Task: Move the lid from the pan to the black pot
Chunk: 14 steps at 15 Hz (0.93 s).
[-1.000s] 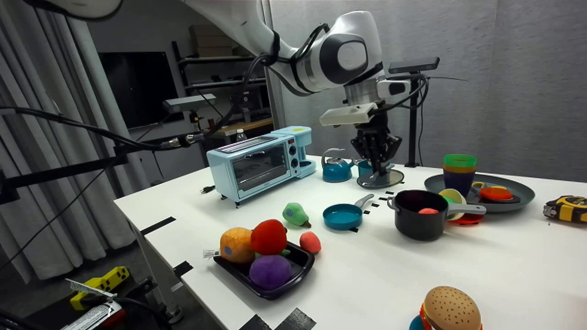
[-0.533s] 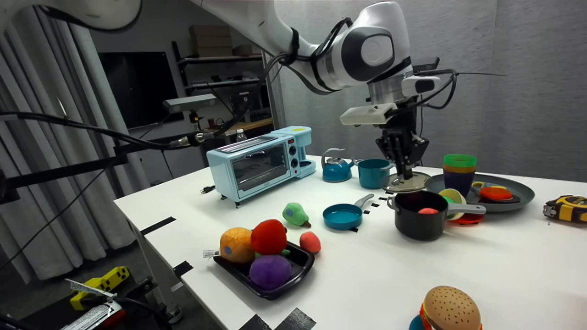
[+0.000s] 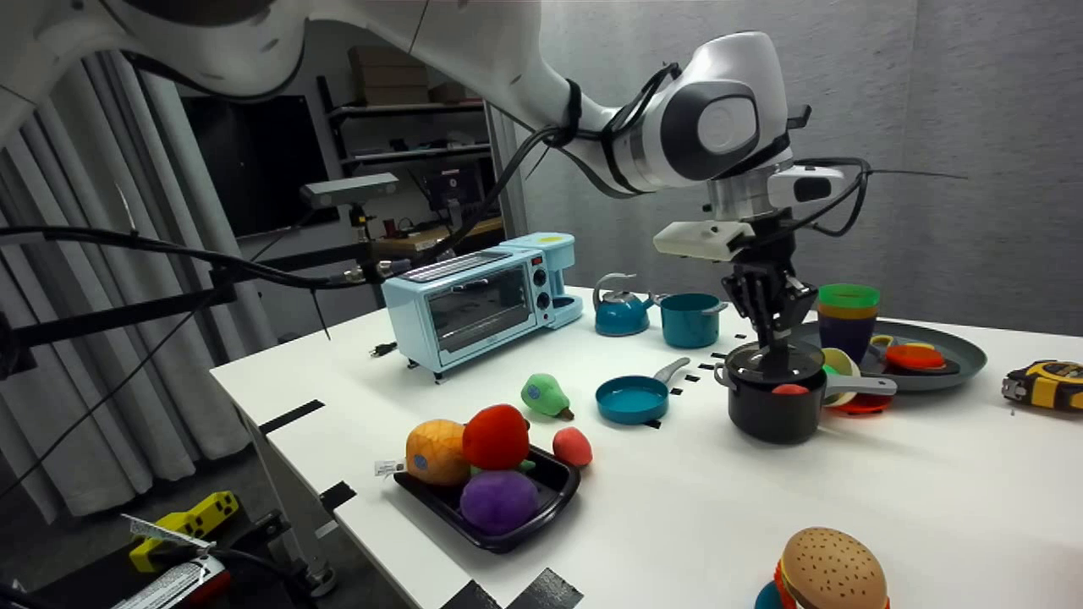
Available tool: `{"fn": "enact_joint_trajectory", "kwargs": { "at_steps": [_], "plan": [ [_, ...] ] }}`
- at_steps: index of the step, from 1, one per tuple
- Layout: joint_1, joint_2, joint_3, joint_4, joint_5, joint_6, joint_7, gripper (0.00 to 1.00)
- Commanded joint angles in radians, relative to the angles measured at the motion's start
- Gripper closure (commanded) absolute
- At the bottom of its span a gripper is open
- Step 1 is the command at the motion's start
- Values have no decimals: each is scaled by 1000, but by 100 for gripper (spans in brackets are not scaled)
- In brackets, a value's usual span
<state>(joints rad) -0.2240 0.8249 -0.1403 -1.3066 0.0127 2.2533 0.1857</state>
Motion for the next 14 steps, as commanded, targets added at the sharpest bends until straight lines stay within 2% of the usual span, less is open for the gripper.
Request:
{"fn": "enact_joint_trajectory", "kwargs": {
  "at_steps": [1,7,8,9,10,14],
  "plan": [
    [-12,80,-2,111,34,-18,23,96],
    [-11,135,-3,178,31,-19,35,96],
    [-11,139,-2,186,32,-23,37,92],
    [-11,142,0,194,32,-26,34,61],
    [-11,145,1,200,32,-28,33,60],
    [-10,154,3,216,32,-31,34,31]
  ]
}}
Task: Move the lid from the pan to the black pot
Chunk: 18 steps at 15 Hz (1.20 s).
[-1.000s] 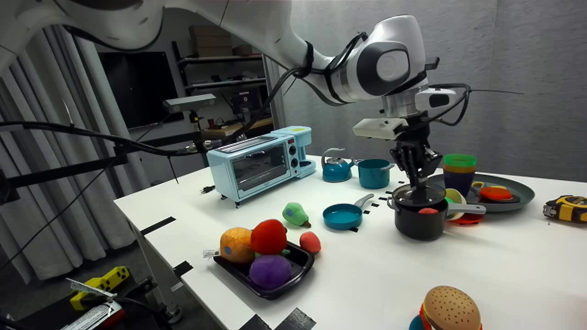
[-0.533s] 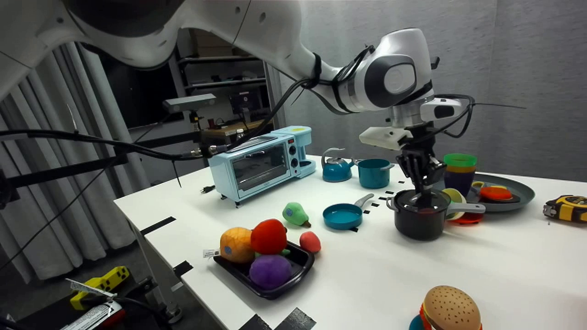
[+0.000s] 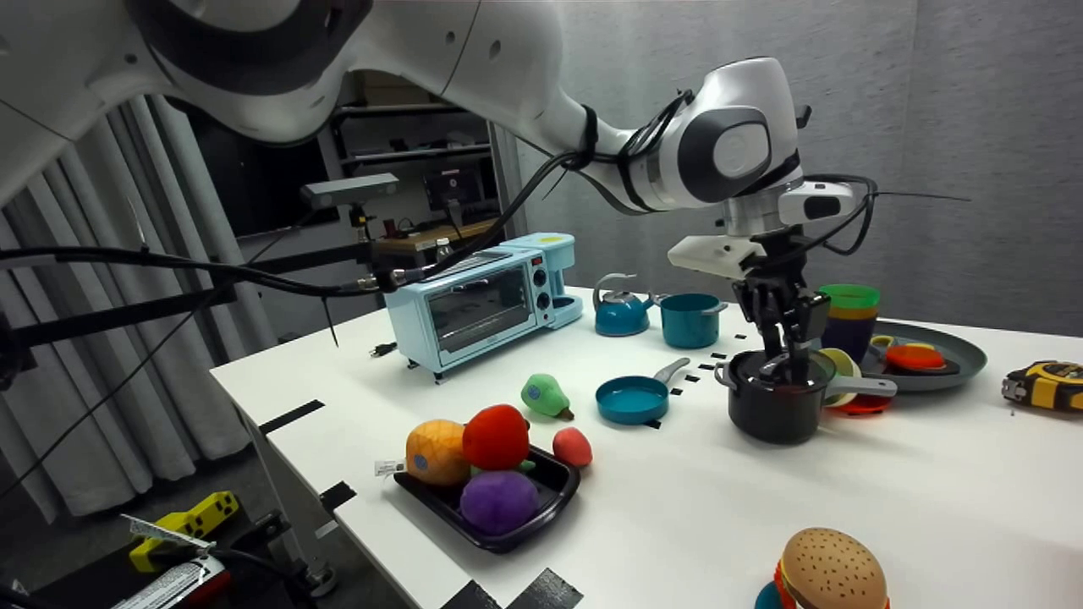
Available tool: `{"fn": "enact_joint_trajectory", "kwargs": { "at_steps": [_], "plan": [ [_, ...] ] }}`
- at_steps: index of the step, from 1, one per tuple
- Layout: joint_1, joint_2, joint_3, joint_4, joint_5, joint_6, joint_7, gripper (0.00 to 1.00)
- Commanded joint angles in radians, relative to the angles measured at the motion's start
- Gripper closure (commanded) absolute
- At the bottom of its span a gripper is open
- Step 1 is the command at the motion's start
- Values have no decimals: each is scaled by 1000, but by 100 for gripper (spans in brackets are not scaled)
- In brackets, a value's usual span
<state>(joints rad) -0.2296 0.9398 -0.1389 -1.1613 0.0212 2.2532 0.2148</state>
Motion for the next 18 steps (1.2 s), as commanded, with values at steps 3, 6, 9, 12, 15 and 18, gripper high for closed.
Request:
{"fn": "enact_joint_trajectory", "kwargs": {
  "at_steps": [3,6,9,12,15,18],
  "plan": [
    [0,31,0,66,20,-21,4,8],
    [4,13,1,59,19,-16,3,0],
    [13,-12,3,45,15,0,-2,0],
    [29,-46,7,15,9,20,-13,0],
    [54,-84,17,-22,3,42,-27,0],
    [83,-128,30,-68,-1,71,-48,0]
  ]
}}
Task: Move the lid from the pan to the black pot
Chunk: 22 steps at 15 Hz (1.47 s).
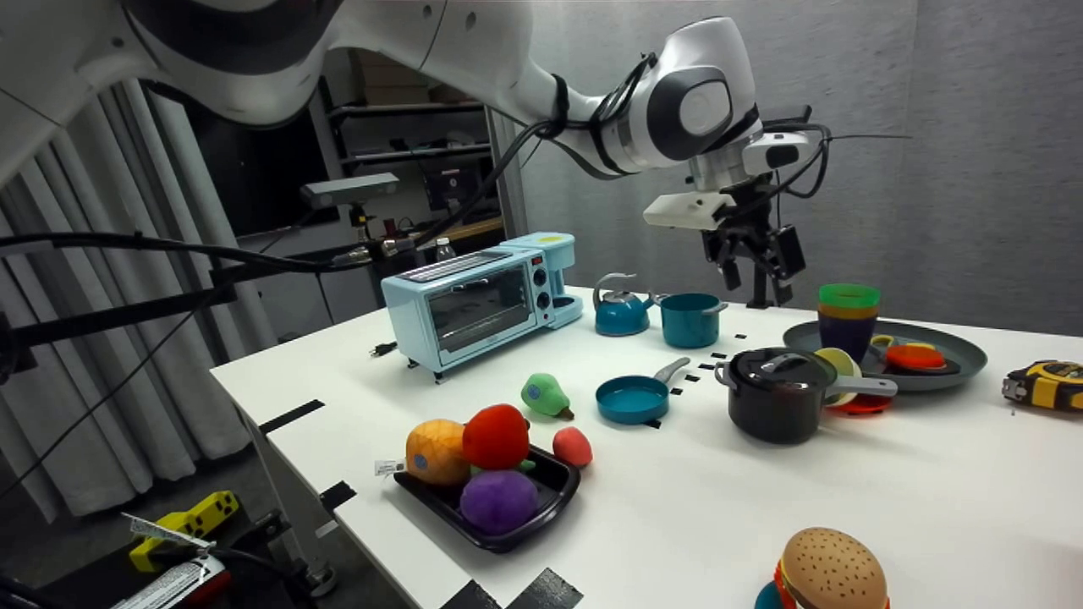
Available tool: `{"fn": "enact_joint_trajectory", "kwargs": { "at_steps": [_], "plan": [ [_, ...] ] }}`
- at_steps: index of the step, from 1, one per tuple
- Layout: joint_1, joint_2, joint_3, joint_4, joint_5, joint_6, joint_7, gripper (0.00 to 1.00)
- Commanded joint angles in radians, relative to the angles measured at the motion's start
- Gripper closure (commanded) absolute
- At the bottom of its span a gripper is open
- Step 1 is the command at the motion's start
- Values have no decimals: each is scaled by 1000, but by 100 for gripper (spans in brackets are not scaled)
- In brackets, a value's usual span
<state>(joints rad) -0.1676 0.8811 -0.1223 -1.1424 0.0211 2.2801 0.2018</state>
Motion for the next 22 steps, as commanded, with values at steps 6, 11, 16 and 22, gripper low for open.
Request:
{"fn": "enact_joint_trajectory", "kwargs": {
  "at_steps": [6,11,16,22],
  "plan": [
    [72,-208,50,-267,-4,120,-104,0],
    [102,-375,73,-480,-7,180,-152,0],
    [125,-548,75,-676,-25,220,-171,0],
    [137,-666,71,-804,-58,241,-171,0]
  ]
}}
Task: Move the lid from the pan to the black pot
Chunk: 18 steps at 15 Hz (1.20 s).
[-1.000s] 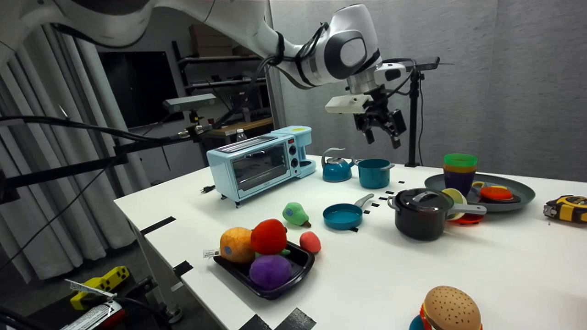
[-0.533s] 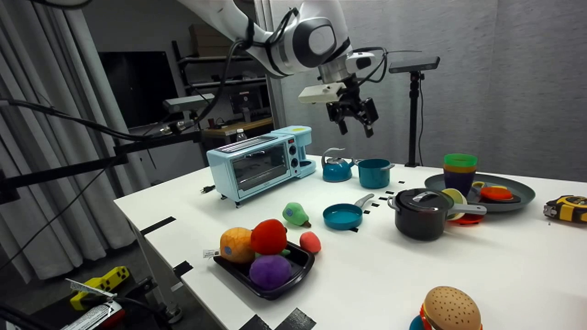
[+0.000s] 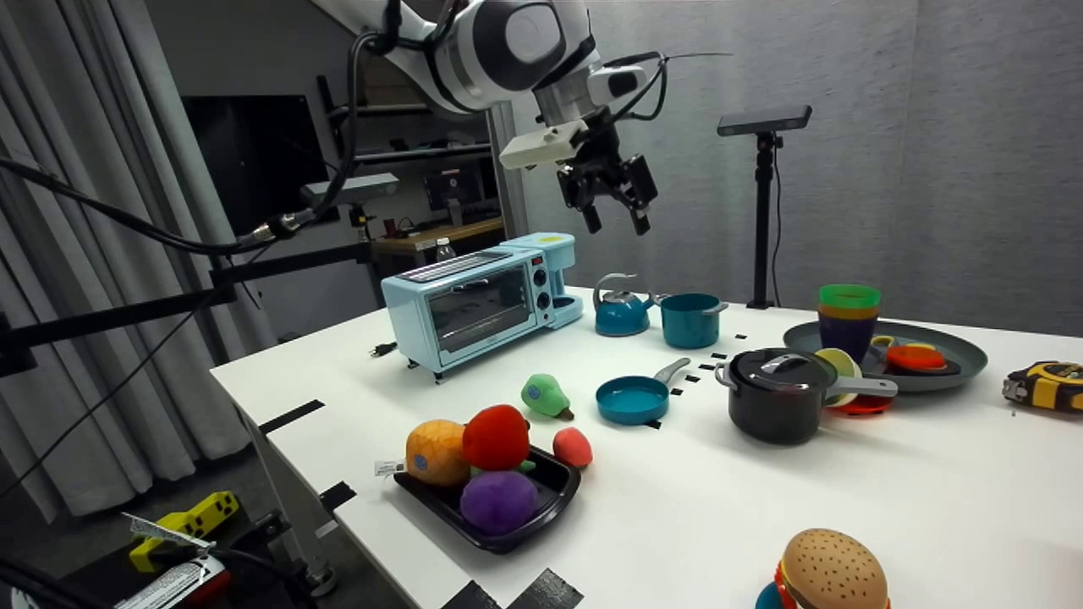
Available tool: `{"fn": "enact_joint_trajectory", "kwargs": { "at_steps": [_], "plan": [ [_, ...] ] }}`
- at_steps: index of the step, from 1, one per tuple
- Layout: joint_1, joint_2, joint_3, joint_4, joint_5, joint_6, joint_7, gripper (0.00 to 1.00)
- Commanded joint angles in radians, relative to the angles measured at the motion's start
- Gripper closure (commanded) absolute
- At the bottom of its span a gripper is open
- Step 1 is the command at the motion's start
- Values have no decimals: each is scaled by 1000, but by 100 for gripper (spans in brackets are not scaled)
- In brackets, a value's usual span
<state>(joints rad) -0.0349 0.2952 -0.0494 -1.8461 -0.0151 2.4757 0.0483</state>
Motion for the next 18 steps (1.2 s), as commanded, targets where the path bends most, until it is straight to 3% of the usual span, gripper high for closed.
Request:
{"fn": "enact_joint_trajectory", "kwargs": {
  "at_steps": [1,10,18],
  "plan": [
    [5,-93,-4,-117,-34,52,-16,0],
    [13,-142,-33,-202,-203,170,51,0],
    [4,-117,-23,-177,-181,148,37,0]
  ]
}}
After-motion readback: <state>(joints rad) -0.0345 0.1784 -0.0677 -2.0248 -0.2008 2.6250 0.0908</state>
